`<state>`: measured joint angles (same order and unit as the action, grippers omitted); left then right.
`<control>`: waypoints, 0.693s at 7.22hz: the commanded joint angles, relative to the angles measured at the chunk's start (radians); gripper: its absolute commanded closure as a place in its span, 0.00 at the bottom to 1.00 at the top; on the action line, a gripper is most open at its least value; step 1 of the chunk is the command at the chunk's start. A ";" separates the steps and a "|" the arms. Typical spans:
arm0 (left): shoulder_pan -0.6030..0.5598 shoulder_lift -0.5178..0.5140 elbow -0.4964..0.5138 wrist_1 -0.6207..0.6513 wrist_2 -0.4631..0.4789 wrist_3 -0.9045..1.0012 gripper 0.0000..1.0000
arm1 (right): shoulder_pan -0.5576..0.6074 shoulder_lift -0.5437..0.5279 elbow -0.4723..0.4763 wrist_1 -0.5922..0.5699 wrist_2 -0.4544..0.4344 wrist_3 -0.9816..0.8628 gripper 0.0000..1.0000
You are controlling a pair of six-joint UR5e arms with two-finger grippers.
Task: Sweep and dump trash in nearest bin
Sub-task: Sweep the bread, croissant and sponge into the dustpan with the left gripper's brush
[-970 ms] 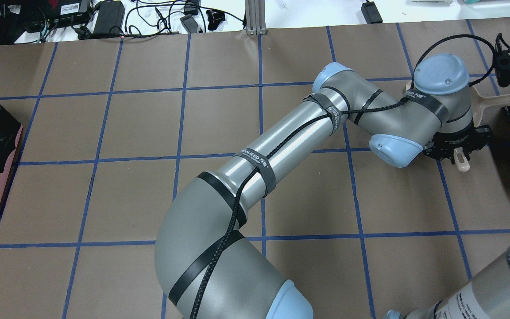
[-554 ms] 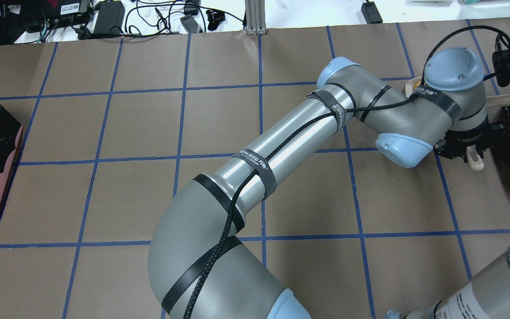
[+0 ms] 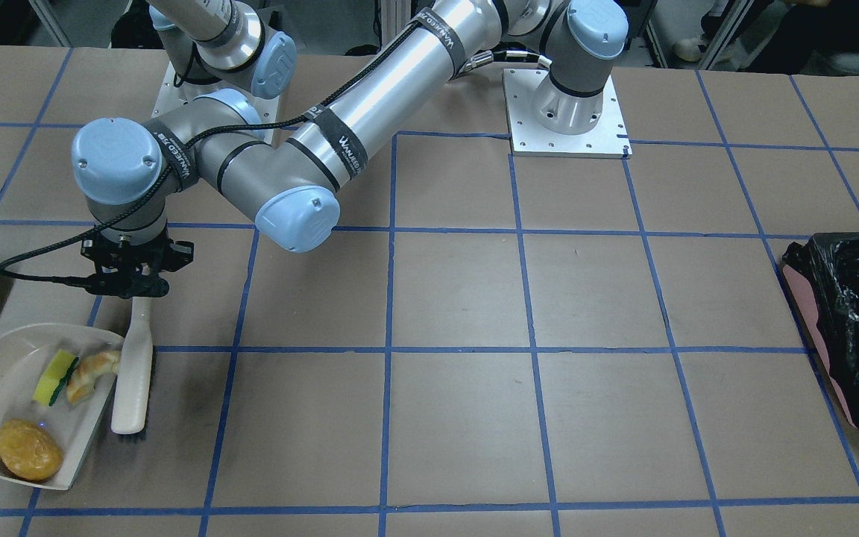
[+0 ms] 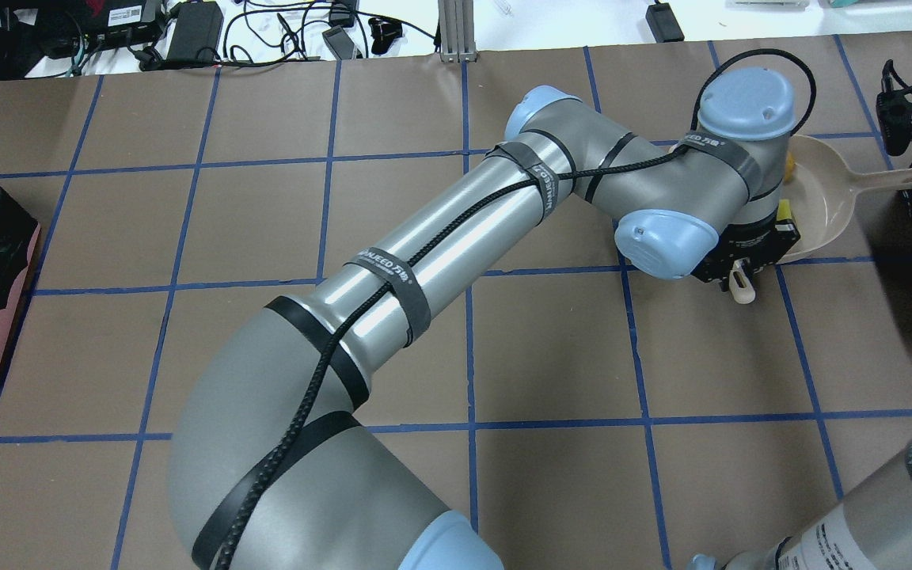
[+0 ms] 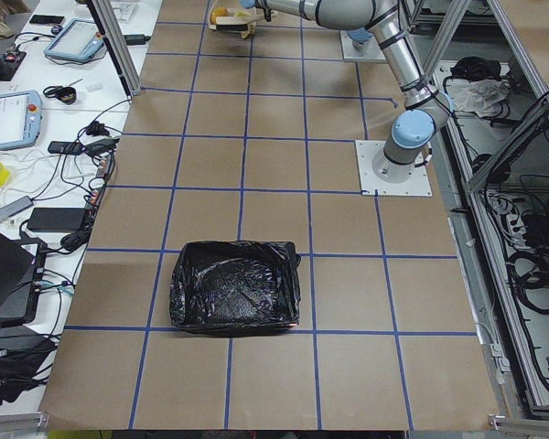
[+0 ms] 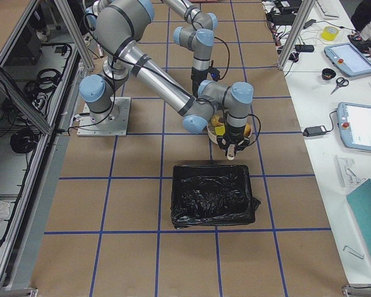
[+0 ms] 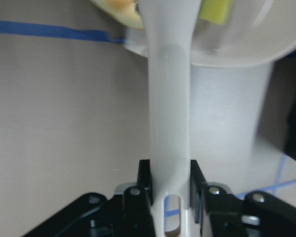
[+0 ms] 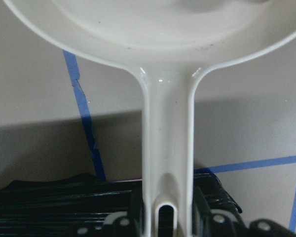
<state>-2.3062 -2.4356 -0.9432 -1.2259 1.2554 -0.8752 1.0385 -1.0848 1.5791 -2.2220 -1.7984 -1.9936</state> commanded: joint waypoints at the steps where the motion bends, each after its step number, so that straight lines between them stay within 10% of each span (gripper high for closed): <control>1: 0.011 0.053 -0.128 -0.006 -0.001 -0.043 1.00 | 0.000 0.000 -0.001 0.012 0.007 -0.001 1.00; 5: -0.031 0.018 -0.152 0.141 -0.071 -0.261 1.00 | -0.002 -0.003 -0.001 0.033 0.034 -0.002 1.00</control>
<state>-2.3213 -2.4063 -1.0955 -1.0993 1.1982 -1.1006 1.0371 -1.0863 1.5785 -2.1914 -1.7670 -1.9958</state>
